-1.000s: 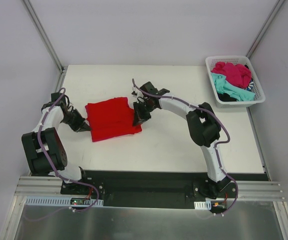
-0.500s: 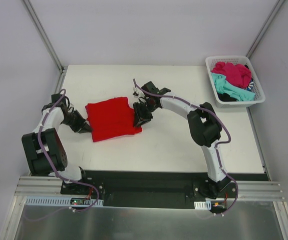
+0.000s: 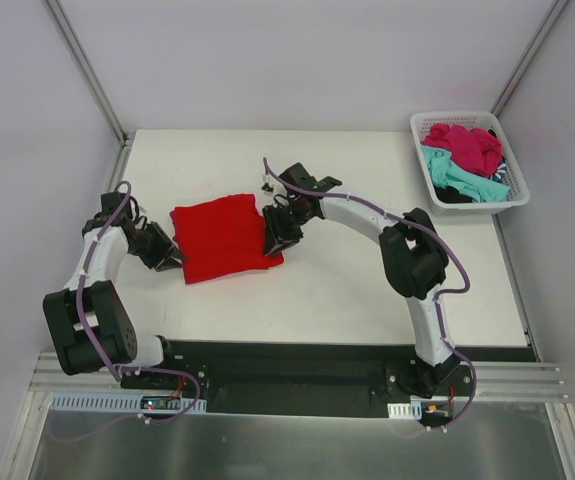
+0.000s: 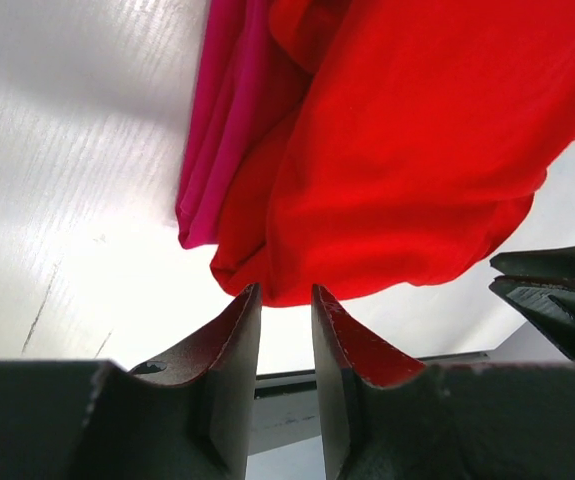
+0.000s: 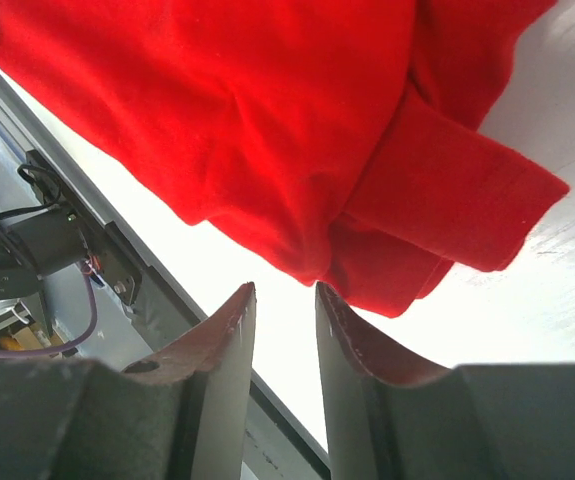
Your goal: Fold and stack the t-shirts
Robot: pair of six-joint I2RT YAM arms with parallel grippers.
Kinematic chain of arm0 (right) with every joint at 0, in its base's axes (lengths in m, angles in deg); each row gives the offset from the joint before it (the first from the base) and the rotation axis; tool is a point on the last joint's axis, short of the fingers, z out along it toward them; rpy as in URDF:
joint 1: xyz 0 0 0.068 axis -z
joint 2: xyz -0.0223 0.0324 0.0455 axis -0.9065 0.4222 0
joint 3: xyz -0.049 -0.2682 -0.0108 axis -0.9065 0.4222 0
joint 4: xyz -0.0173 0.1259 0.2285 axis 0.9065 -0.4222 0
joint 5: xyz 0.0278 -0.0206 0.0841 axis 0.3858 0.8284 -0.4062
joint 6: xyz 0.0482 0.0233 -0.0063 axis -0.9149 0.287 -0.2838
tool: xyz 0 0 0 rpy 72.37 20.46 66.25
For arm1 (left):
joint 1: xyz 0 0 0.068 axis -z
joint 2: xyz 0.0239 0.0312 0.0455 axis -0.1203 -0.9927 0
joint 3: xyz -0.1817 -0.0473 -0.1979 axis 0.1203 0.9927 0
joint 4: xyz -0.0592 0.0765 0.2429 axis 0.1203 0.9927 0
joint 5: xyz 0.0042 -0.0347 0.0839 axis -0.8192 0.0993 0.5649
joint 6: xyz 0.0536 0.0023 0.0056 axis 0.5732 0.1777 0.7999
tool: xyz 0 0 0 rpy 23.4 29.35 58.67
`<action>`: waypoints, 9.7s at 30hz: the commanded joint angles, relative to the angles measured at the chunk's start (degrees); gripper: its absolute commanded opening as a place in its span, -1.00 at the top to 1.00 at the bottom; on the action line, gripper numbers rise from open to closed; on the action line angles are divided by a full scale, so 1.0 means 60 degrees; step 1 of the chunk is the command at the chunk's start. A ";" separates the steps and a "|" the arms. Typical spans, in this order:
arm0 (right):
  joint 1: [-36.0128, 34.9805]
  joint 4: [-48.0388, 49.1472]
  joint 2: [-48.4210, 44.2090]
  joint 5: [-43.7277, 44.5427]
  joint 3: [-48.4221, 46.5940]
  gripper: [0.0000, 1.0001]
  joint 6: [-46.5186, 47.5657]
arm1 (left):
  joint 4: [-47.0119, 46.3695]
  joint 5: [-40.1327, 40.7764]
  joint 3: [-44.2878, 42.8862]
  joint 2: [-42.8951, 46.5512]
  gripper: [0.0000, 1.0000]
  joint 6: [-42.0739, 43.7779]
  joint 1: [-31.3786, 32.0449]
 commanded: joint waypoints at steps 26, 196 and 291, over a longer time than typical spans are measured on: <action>-0.0280 0.0559 -0.1231 -0.0148 0.0743 0.44 -0.0193 | -0.0375 0.0933 0.0195 0.0449 0.52 -0.0567 0.0438; -0.0147 0.0000 -0.0734 -0.0338 -0.1000 0.34 0.0701 | -0.0139 0.0275 -0.1844 -0.0547 0.17 -0.1694 0.2370; -0.0515 -0.1623 -0.1215 0.2078 -0.2143 0.34 0.0070 | 0.0592 0.0554 -0.2572 0.1285 0.14 -0.0713 0.1580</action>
